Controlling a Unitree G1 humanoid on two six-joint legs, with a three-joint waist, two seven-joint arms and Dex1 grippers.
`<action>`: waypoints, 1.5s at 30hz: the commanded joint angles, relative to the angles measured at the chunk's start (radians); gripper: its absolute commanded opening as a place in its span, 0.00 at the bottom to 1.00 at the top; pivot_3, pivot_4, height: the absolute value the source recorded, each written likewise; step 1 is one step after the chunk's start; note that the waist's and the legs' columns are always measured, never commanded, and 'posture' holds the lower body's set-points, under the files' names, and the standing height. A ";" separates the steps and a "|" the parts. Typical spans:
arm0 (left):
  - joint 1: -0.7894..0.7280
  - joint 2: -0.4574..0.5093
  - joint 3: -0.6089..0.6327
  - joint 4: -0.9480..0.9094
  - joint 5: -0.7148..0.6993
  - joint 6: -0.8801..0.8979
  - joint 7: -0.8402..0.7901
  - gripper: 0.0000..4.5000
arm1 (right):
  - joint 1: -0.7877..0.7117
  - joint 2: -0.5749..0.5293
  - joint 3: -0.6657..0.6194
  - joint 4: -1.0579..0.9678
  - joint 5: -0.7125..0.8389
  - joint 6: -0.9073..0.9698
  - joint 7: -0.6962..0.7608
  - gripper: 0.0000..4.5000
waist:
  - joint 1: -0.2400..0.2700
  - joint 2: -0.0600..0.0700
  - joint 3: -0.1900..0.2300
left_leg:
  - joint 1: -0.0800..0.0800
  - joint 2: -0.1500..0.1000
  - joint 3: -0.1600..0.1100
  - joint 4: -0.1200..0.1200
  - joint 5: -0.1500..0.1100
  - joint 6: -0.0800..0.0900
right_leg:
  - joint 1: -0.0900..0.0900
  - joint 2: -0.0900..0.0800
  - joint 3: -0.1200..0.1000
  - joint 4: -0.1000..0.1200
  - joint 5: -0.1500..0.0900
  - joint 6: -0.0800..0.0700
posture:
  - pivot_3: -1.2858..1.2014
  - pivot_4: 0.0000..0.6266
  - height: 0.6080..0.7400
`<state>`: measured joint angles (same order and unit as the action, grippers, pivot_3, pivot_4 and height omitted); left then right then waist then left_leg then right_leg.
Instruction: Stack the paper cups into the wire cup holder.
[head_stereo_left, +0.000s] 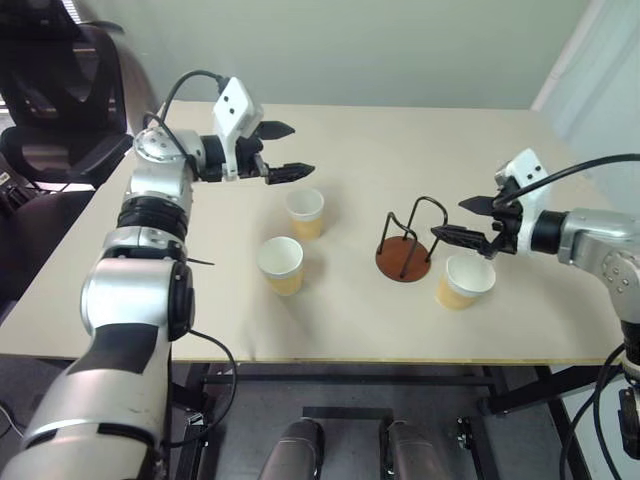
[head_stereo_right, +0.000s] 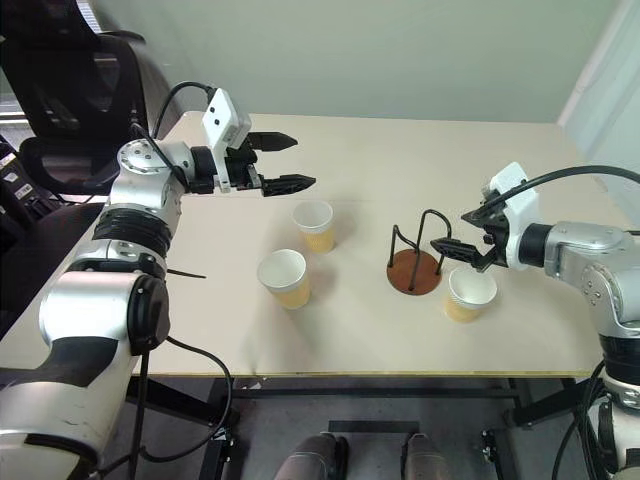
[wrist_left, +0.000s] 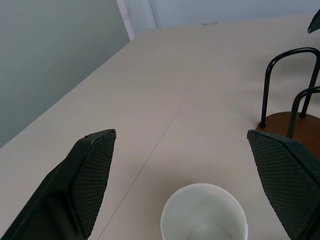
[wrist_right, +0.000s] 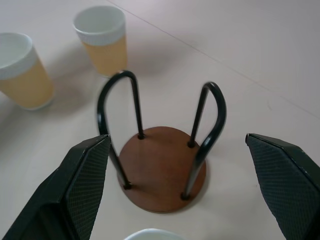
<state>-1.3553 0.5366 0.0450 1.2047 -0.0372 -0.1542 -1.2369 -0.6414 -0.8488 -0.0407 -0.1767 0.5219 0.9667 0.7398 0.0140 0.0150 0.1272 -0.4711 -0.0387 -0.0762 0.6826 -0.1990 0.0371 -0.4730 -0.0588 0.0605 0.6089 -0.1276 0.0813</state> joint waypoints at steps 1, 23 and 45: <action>-0.018 0.026 0.013 -0.040 -0.012 -0.012 -0.008 1.00 | -0.036 -0.017 0.002 0.039 -0.047 -0.051 0.005 0.97 | -0.002 0.000 0.000 | 0.000 0.000 0.001 0.000 0.000 0.000 | 0.000 0.002 -0.001 0.000 0.000 0.000 | 0.52 0.24 1.00; 0.036 0.069 0.017 -0.103 -0.023 0.013 -0.018 1.00 | -0.131 0.101 0.077 0.169 -0.171 -0.067 -0.018 0.90 | -0.005 0.000 0.000 | 0.001 0.000 0.000 -0.001 0.000 0.000 | -0.001 0.001 -0.001 0.000 0.000 -0.003 | 0.52 0.24 1.00; 0.045 0.089 0.010 -0.114 -0.015 0.015 -0.014 1.00 | -0.122 0.277 0.062 0.095 -0.184 0.152 -0.195 0.01 | -0.006 -0.001 -0.001 | 0.002 0.000 -0.003 -0.001 0.000 -0.003 | 0.000 0.003 -0.001 0.001 0.002 -0.006 | 0.52 0.24 1.00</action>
<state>-1.3029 0.6106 0.0458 1.1308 -0.0405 -0.1332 -1.2581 -0.7547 -0.5876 0.0317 -0.0596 0.3304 1.0783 0.5777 0.0076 0.0142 0.1262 -0.4684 -0.0385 -0.0785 0.6815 -0.1986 0.0339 -0.4730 -0.0554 0.0587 0.6100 -0.1259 0.0752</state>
